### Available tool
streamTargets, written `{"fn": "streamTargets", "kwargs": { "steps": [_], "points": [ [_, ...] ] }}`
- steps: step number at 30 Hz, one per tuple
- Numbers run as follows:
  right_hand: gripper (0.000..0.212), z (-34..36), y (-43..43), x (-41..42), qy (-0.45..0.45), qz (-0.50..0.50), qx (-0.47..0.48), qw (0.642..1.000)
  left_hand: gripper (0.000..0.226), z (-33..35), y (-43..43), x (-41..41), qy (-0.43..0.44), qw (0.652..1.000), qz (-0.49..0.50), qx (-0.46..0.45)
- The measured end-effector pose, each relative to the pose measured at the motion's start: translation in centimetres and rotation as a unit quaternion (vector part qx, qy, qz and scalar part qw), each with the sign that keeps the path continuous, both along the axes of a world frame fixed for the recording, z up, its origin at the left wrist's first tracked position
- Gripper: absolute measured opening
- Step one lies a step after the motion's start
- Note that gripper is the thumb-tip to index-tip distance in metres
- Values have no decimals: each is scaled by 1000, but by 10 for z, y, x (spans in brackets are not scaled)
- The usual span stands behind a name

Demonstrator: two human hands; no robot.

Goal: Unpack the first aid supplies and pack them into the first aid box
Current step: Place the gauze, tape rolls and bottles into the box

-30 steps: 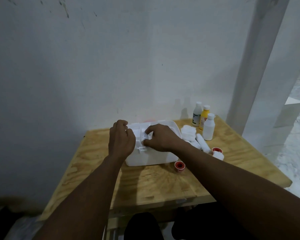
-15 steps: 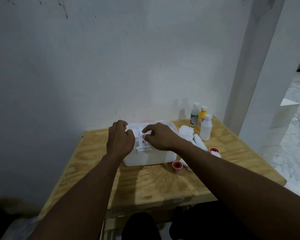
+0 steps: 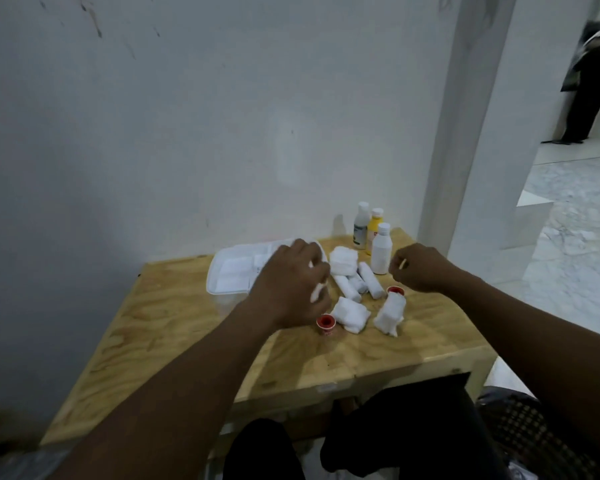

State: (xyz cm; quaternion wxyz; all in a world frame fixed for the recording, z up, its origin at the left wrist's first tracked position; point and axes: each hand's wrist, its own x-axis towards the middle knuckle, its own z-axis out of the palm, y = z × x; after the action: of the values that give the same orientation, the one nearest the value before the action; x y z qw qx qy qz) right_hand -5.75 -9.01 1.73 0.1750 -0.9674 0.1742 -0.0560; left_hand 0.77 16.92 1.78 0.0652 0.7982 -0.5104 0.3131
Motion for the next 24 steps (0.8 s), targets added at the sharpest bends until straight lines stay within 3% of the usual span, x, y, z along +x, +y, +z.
{"fn": "streamTargets", "kwargs": {
  "steps": [4,8,19,24],
  "points": [
    [15,-22,-11,-10,56,21,-2,998,39,-16,-15,-19,-19,990,25,135],
    [20,-33,-6,-7,46,19,-5,999,34,-27,-12,-24,-26,985,51,162],
    [18,-33,3,4,39,20,12,999,21,-46,-11,-27,-11,987,96,128],
    [16,-2,11,6,-92,-16,15,996,26,-31,-13,-28,-17,998,52,24]
  ]
}}
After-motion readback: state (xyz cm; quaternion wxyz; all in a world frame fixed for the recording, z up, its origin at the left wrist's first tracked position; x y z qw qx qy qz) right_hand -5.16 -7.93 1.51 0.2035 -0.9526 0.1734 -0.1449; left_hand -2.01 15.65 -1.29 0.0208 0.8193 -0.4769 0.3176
